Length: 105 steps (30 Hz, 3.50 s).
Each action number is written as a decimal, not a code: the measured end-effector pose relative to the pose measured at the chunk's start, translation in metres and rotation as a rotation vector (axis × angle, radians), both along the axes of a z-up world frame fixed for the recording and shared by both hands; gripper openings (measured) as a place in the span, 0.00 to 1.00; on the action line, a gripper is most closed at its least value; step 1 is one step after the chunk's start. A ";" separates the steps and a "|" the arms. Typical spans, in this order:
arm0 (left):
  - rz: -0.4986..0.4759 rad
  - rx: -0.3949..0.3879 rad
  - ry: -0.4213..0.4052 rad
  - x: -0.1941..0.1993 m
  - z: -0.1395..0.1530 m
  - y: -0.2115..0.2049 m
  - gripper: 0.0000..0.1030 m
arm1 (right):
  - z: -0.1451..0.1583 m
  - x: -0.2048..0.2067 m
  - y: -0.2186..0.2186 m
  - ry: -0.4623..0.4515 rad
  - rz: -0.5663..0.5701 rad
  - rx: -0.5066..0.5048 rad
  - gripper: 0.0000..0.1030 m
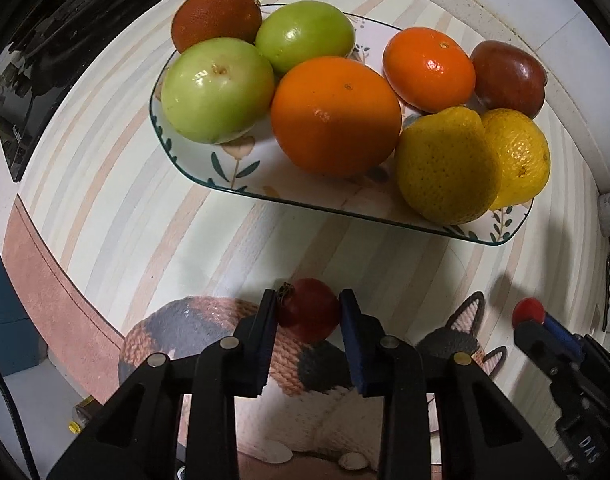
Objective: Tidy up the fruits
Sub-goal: 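Grasp a cherry tomato with the left tool while the right tool grasps another, then carry both cherry tomatoes to the plate and release the right tool's tomato, then lower the left tool's cherry tomato onto the plate and open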
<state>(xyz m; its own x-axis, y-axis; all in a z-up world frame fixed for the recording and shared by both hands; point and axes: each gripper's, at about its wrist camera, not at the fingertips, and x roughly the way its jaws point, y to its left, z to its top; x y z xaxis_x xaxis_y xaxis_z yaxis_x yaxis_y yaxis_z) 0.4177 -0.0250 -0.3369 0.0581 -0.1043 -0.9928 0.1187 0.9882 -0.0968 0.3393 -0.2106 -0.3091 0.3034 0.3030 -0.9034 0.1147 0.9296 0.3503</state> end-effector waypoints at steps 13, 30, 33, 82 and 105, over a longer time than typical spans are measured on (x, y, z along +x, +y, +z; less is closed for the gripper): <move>0.037 -0.236 -0.075 0.026 0.095 -0.003 0.27 | 0.022 0.055 -0.056 -0.049 -0.133 0.206 0.26; 0.271 -0.316 0.015 0.043 0.051 0.041 0.27 | 0.010 0.074 -0.056 -0.025 -0.098 0.271 0.26; 0.298 -0.328 0.021 0.041 0.043 0.045 0.27 | 0.003 0.058 -0.051 -0.005 -0.102 0.301 0.26; 0.162 -0.207 -0.020 0.006 0.008 0.000 0.29 | 0.011 0.048 0.005 -0.071 0.071 0.044 0.63; 0.139 -0.224 -0.097 0.026 0.025 -0.015 0.26 | 0.031 0.037 -0.014 -0.113 0.043 0.038 0.63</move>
